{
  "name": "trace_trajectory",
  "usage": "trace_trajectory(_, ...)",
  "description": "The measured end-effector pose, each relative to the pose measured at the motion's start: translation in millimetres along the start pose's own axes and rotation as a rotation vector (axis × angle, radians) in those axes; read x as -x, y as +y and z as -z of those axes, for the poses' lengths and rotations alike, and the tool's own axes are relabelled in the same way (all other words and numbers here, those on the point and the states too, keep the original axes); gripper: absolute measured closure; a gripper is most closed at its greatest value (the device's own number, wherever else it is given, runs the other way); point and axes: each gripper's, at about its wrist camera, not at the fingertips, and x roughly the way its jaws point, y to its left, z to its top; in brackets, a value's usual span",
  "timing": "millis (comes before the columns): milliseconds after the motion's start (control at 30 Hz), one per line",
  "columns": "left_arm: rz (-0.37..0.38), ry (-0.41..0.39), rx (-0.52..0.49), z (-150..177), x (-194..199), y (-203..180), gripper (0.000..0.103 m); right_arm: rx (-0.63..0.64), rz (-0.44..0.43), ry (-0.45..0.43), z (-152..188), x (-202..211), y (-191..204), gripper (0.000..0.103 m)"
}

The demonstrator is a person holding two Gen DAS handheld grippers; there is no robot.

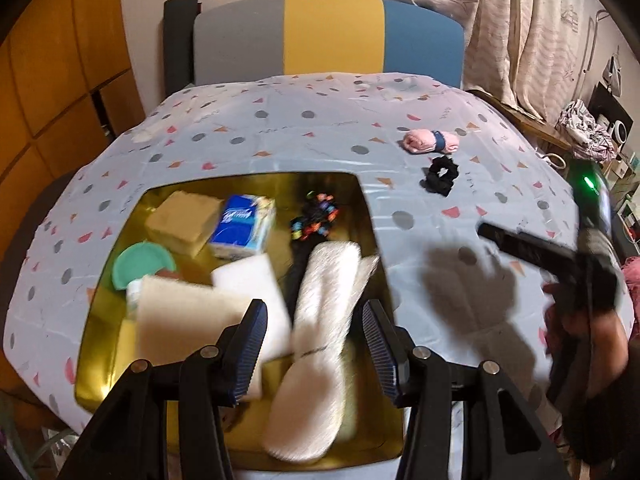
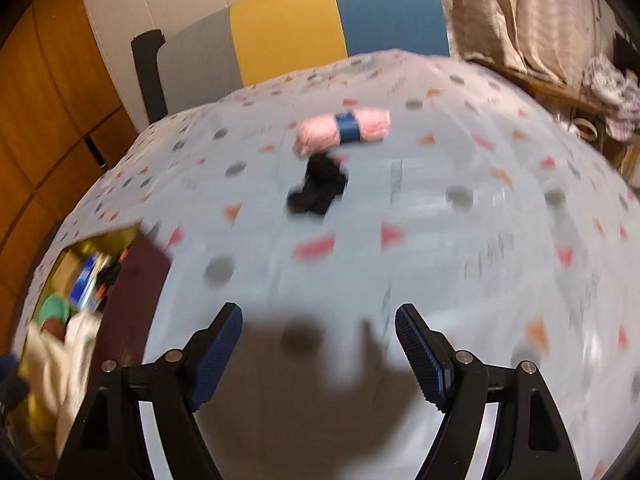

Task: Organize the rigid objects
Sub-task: 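Reach the right tool to the black scrunchie and grasp it, then grasp the pink dishcloth roll with blue band using the left tool while the right tool holds the black scrunchie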

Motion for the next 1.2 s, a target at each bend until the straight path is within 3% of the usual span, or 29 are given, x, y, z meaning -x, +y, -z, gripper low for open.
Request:
trace_trajectory(167, 0.006, 0.013, -0.012, -18.4, -9.7, -6.8, 0.053, 0.096, 0.039, -0.044, -53.9, -42.1, 7.8, 0.023)
trace_trajectory(333, 0.007, 0.029, -0.008, -33.2, -19.2, -4.9, 0.053, 0.156, 0.094, -0.001, -79.1, -95.1, 16.0, 0.024)
trace_trajectory(400, 0.016, 0.033, -0.003, -37.9, -22.2, -3.8, 0.053, 0.173, 0.087, 0.023, -79.4, -110.7, 16.4, 0.032)
trace_trajectory(467, 0.064, 0.033, 0.016, -43.2, -25.1, -1.4, 0.053, 0.207, 0.084, 0.039, -76.1, -119.6, 18.3, 0.055)
trace_trajectory(567, 0.125, 0.047, 0.043, -51.0, -30.3, -3.3, 0.053, 0.209, 0.059, 0.028, -71.0, -120.0, 16.9, 0.073)
trace_trajectory(667, 0.142, 0.068, 0.026, -61.2, -36.2, -15.9, 0.053, 0.166, 0.038, 0.025, -66.7, -111.5, 9.6, 0.079)
trace_trajectory(800, 0.195, 0.063, -0.019, -80.2, -39.4, -37.4, 0.053, 0.106, -0.021, 0.012, -59.4, -90.2, -5.5, 0.080)
trace_trajectory(900, 0.240, 0.058, -0.043, -98.3, -45.6, -55.4, 0.053, 0.069, -0.026, 0.005, -50.8, -72.1, -24.6, 0.080)
trace_trajectory(1033, 0.241, 0.038, -0.111, -127.1, -63.2, -87.3, 0.053, 0.018, -0.012, -0.005, -35.3, -57.8, -51.4, 0.080)
trace_trajectory(1100, 0.249, 0.016, -0.160, -142.2, -78.2, -106.0, 0.046, 0.009, 0.014, -0.012, -27.1, -57.3, -62.7, 0.080)
trace_trajectory(1200, 0.224, 0.021, -0.221, -158.5, -102.8, -128.8, 0.032, -0.086, -0.026, 0.003, -24.3, -61.0, -81.1, 0.080)
